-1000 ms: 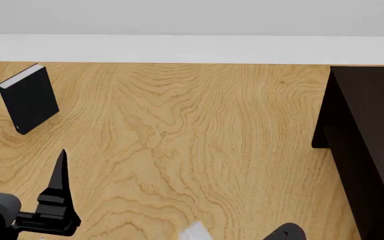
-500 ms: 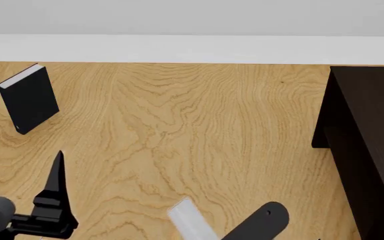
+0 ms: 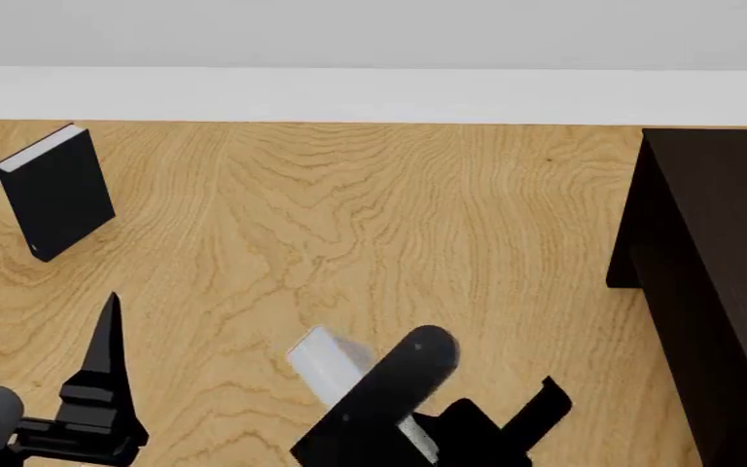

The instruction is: Pick up the book on the right and place it on the cabinet shelf.

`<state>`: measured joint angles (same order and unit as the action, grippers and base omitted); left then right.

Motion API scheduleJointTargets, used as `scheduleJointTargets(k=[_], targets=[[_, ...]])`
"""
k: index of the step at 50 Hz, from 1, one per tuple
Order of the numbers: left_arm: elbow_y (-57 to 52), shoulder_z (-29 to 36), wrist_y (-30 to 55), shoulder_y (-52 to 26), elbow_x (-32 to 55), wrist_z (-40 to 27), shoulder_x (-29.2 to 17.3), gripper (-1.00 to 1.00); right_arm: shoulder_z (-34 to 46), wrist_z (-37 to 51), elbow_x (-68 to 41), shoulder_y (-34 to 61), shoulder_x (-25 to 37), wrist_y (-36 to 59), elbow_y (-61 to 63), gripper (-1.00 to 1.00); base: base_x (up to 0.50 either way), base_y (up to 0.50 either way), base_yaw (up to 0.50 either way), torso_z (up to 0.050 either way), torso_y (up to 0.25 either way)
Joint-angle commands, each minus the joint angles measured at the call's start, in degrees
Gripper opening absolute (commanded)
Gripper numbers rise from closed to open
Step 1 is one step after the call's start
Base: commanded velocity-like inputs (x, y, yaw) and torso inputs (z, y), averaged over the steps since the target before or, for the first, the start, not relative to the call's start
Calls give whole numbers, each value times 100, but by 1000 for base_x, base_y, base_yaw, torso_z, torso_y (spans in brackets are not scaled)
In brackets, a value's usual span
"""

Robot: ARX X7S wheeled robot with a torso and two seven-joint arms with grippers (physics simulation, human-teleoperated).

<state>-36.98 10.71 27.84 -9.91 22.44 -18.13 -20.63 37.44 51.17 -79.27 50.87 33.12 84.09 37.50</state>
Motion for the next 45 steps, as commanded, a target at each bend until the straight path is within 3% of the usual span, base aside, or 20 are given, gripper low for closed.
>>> scheduleJointTargets(k=[1,26,45], targets=[[-67,10,41,-18,23,-45,-26,100,632,-316,1147,512,-275,-115,-293,-100,0,0,0,0,0],[-165,55,47,13,41,-128,-57,100,2140,28,2633,1204,-938,-121,-1262,-100,0,0,0,0,1],[-11,49,-67,6,63,-113,-67,100,2465,487,3087,1159,-1312,-139,-2102,-100,0,0,0,1,1]])
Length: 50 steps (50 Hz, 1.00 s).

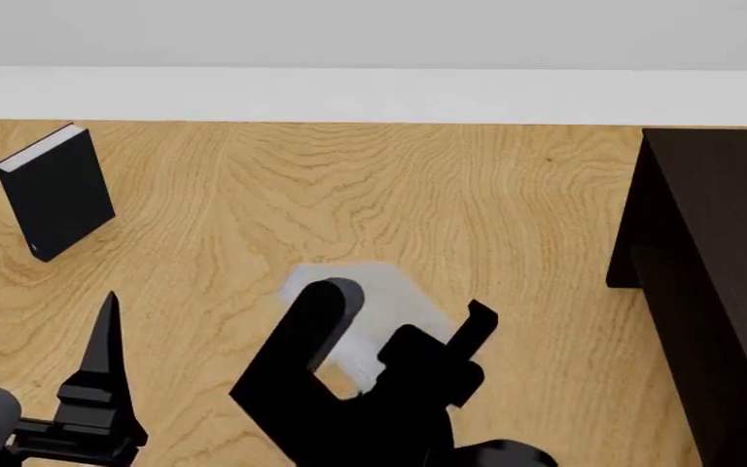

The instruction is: Pick up the book on the right and place it on the cabinet shelf.

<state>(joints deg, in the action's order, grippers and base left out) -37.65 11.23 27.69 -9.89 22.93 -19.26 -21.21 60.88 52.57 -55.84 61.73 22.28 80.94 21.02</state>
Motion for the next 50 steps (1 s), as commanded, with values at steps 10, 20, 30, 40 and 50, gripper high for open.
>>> scheduleJointTargets(k=[10,20,30,40,50], targets=[[133,-25,-123,15,43,21,-24,100,272,633,973,135,-419,374,-967,-100,0,0,0,0,1],[134,-39,-146,27,70,13,-46,100,457,907,1185,214,-493,468,-1279,-100,0,0,0,0,2],[156,-20,-168,29,64,5,-59,100,576,1088,1335,246,-556,499,-1636,-100,0,0,0,0,1],[118,-41,-174,53,100,-9,-92,100,592,1149,1351,254,-534,399,-1870,-100,0,0,0,1,2],[123,-37,-200,60,126,-9,-104,100,555,1246,1417,185,-441,262,-2037,-100,0,0,0,0,1]])
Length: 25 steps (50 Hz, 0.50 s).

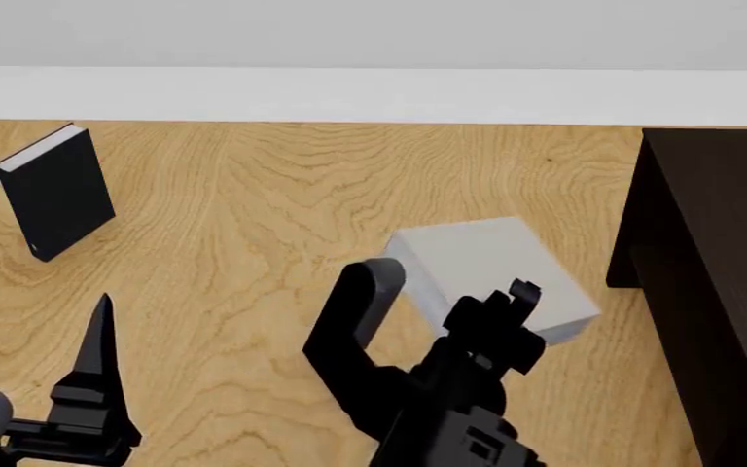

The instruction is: Pick up the book on the right and place it on the cabinet shelf.

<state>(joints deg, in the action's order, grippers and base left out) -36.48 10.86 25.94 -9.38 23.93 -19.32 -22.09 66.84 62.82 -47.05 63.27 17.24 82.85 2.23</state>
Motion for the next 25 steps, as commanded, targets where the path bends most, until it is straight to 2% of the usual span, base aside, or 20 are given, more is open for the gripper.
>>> scheduleJointTargets(k=[1,25], targets=[[12,1,-29,7,25,-2,-17,100,-88,270,541,11,86,83,-151,-100,0,0,0,0,0],[123,73,-63,-65,14,-18,-10,100,28,-27,845,-217,368,-846,-1027,-100,0,0,0,0,1]])
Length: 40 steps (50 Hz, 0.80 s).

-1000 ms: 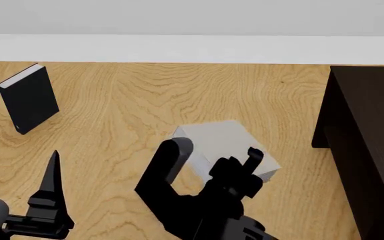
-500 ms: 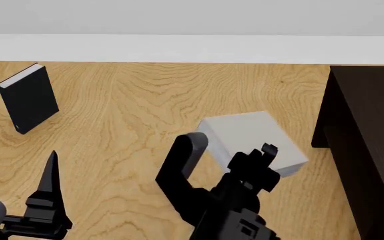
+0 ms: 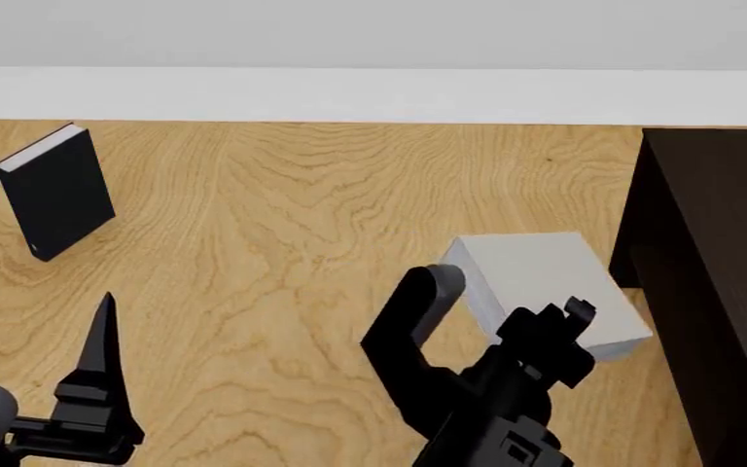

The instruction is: Pick up the book on the right and place it on the cabinet shelf.

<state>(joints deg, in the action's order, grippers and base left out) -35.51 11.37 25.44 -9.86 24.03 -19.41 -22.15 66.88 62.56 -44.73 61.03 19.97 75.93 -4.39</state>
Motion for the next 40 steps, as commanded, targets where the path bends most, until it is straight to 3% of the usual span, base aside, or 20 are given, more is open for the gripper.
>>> scheduleJointTargets(k=[1,40], targets=[[39,24,-23,-16,0,-9,-2,100,35,-13,636,10,100,-191,-420,-100,0,0,0,10,0],[120,49,-116,-13,19,-44,-47,100,408,-643,1163,114,-77,-1149,-2052,-100,0,0,0,0,2]])
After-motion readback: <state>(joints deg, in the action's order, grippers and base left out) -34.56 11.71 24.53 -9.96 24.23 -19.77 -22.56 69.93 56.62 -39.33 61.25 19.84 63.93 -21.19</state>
